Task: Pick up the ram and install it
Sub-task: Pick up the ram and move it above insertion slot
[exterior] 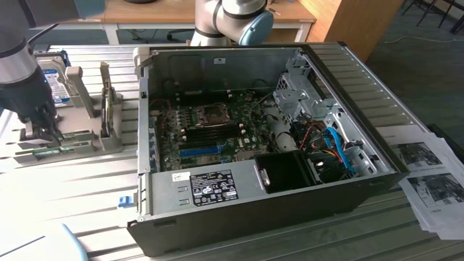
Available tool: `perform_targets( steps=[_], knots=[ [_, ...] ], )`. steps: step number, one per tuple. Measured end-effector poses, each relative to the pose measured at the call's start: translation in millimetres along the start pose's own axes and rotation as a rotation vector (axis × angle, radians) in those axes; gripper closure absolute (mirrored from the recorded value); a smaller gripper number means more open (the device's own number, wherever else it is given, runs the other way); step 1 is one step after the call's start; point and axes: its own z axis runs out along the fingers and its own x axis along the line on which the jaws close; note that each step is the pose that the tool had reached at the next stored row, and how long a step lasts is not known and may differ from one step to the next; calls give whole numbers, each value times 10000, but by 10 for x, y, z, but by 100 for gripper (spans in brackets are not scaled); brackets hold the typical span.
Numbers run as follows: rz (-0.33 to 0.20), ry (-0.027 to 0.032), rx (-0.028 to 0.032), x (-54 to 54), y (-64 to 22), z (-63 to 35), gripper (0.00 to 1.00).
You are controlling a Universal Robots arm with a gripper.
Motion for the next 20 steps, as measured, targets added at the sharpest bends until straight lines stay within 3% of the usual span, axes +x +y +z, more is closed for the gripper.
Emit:
perform_targets(
  steps=[11,20],
  knots=[
    [0,0,0,4,-3,76,71],
    [-3,-1,1,6,-21,80,71]
  ],
)
